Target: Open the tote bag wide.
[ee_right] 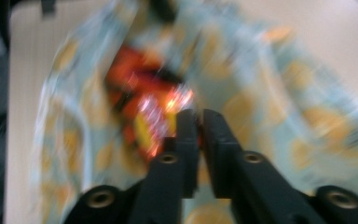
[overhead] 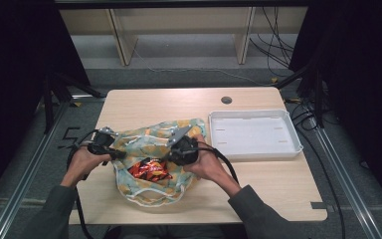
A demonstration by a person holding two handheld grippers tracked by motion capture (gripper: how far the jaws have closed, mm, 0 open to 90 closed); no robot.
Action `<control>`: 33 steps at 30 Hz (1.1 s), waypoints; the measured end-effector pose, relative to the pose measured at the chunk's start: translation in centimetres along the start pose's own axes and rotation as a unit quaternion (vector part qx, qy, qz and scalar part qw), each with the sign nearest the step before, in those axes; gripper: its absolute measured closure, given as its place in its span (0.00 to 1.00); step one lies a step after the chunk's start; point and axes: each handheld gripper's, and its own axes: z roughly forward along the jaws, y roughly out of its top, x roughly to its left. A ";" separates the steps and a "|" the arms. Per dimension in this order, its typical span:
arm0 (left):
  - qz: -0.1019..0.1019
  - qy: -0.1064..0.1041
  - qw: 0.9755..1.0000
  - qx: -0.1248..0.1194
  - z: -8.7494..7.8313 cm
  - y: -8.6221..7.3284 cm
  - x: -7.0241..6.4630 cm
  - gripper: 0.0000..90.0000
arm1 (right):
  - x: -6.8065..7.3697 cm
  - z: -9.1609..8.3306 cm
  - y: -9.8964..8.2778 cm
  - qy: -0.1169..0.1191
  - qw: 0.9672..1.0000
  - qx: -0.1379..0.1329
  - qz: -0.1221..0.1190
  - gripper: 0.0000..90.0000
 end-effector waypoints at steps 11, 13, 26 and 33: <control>-0.010 0.011 1.000 0.006 -0.1 -2.4 1.6 0.99 | -4.7 2.5 -6.8 -0.058 0.991 0.099 0.064 1.00; -0.009 0.013 1.000 0.005 0.0 -2.5 1.6 0.99 | -4.7 3.0 -7.3 -0.054 0.990 0.108 0.072 1.00; 0.001 0.015 1.000 -0.004 -1.5 -2.1 -0.3 0.68 | -1.7 0.5 -3.8 -0.009 0.999 0.012 0.041 1.00; 0.001 0.044 0.997 -0.070 -5.5 -1.5 -2.7 0.45 | -2.1 0.4 -3.8 -0.010 0.998 0.006 0.055 1.00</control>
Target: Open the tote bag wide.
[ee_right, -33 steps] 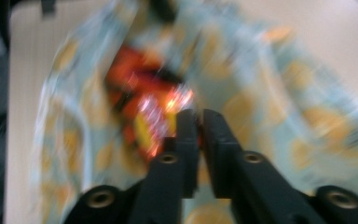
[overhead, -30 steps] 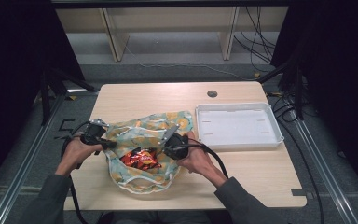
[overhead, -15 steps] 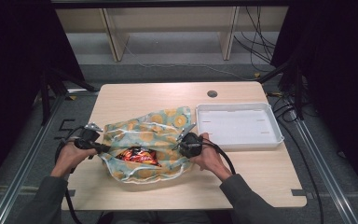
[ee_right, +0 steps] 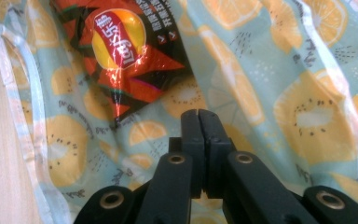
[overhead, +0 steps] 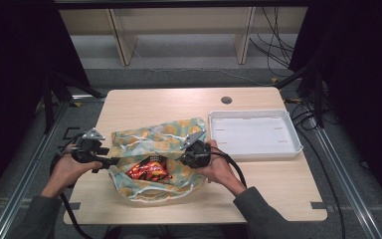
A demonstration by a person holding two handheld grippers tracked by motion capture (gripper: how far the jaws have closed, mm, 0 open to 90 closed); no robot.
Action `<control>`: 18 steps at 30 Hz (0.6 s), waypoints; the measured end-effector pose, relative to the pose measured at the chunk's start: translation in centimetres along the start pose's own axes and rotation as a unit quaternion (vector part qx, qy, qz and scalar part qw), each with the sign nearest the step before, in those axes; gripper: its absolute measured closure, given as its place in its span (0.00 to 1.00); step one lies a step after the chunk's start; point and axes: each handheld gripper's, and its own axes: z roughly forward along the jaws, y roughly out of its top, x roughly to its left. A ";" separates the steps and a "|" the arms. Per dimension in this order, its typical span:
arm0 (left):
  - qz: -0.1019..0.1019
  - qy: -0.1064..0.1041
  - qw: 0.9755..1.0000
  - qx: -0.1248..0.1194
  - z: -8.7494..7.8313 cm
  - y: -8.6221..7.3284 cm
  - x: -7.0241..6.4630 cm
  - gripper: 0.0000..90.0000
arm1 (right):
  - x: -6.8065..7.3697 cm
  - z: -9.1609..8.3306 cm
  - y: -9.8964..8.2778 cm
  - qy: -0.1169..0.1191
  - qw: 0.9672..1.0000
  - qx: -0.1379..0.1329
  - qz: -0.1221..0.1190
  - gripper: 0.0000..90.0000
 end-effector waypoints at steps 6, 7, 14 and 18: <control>0.072 -0.043 0.996 -0.027 0.2 -0.3 -3.2 0.80 | -0.1 1.1 0.6 0.003 1.000 0.001 -0.012 1.00; 0.061 -0.043 0.997 -0.019 1.0 -0.7 -3.8 0.84 | -0.1 1.4 0.7 0.005 1.000 0.003 -0.014 1.00; 0.077 -0.042 0.993 0.078 3.6 -2.8 -4.2 0.99 | -0.5 3.4 1.5 -0.004 1.000 0.007 -0.010 1.00; 0.097 -0.038 0.989 0.110 2.9 -4.6 -4.5 0.99 | -1.3 3.9 1.3 -0.015 1.000 0.007 0.011 1.00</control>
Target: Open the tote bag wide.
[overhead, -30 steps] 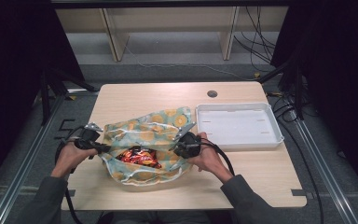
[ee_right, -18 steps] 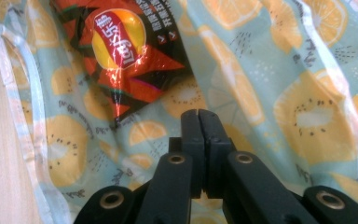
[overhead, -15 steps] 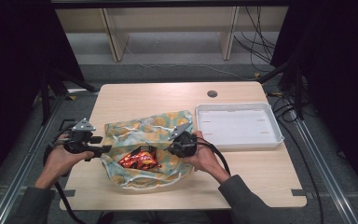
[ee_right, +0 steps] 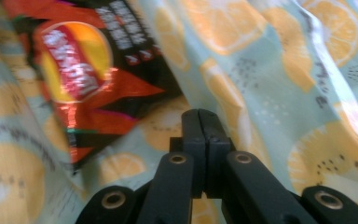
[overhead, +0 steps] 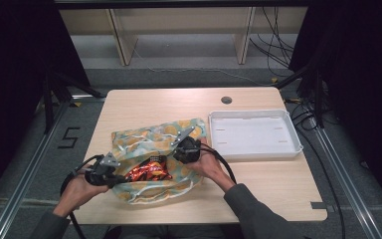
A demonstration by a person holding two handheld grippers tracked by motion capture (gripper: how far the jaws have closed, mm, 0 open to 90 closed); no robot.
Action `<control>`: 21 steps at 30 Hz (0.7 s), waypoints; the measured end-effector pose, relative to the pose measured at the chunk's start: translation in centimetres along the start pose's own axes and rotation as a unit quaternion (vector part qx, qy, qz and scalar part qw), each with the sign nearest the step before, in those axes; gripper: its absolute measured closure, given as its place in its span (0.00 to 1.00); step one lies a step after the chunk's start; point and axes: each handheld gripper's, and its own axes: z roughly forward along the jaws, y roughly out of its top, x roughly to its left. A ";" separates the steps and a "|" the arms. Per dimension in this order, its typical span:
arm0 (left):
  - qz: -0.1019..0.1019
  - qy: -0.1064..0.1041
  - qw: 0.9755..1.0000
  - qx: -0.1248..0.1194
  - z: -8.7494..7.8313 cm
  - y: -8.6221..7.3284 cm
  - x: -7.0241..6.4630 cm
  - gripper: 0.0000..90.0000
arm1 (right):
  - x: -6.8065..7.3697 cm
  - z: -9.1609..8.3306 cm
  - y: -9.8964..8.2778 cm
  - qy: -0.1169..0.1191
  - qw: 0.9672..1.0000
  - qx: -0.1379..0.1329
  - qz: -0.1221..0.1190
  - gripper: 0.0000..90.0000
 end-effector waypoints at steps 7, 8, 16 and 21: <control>-0.001 0.024 1.000 0.020 0.9 -1.8 -1.0 0.96 | -1.0 -0.2 -0.3 -0.012 1.000 0.005 0.008 1.00; -0.001 0.030 0.999 0.013 0.9 -1.8 -0.9 0.93 | -0.9 -0.2 -0.3 -0.010 1.000 -0.001 0.007 1.00; -0.004 0.057 0.998 -0.020 -0.1 -1.1 -1.1 0.82 | -0.3 -1.3 -0.4 0.004 1.000 -0.009 -0.002 1.00; 0.013 0.066 0.997 -0.038 -0.8 -0.9 -0.6 0.83 | -0.6 -2.0 -0.8 0.003 1.000 -0.018 0.004 1.00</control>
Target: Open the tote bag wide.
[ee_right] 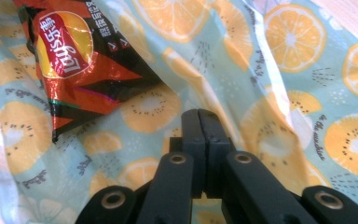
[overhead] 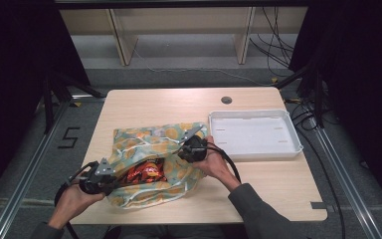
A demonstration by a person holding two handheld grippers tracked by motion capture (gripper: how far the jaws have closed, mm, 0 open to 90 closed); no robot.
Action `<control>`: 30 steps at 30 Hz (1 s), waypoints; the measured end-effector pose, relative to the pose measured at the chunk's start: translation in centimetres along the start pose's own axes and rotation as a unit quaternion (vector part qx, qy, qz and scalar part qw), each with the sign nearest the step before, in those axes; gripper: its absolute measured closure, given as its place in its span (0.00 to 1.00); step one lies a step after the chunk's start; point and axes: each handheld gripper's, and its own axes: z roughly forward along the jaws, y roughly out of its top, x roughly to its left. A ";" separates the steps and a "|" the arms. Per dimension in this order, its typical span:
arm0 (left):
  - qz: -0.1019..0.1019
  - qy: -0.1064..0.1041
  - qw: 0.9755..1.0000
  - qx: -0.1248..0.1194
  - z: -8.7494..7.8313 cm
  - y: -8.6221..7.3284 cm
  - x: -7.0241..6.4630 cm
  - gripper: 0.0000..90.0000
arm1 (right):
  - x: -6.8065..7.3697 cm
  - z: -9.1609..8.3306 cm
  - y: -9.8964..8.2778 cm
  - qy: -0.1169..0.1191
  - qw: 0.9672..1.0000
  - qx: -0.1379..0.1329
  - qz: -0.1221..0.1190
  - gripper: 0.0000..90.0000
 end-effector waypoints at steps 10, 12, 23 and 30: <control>-0.017 0.008 1.000 -0.009 -0.1 0.2 0.9 0.90 | 0.9 -0.9 -0.1 0.022 1.000 -0.005 -0.008 1.00; -0.025 0.013 1.000 -0.010 0.0 0.3 1.2 0.92 | 1.5 -1.0 0.0 0.032 0.999 -0.003 -0.010 1.00; -0.019 0.015 1.000 -0.012 0.1 0.1 2.1 0.96 | 4.3 -0.3 0.2 0.077 0.997 0.003 -0.026 0.95; -0.020 0.012 1.000 -0.015 0.0 0.1 2.0 0.96 | 5.8 1.2 0.5 0.085 0.996 0.014 -0.038 0.83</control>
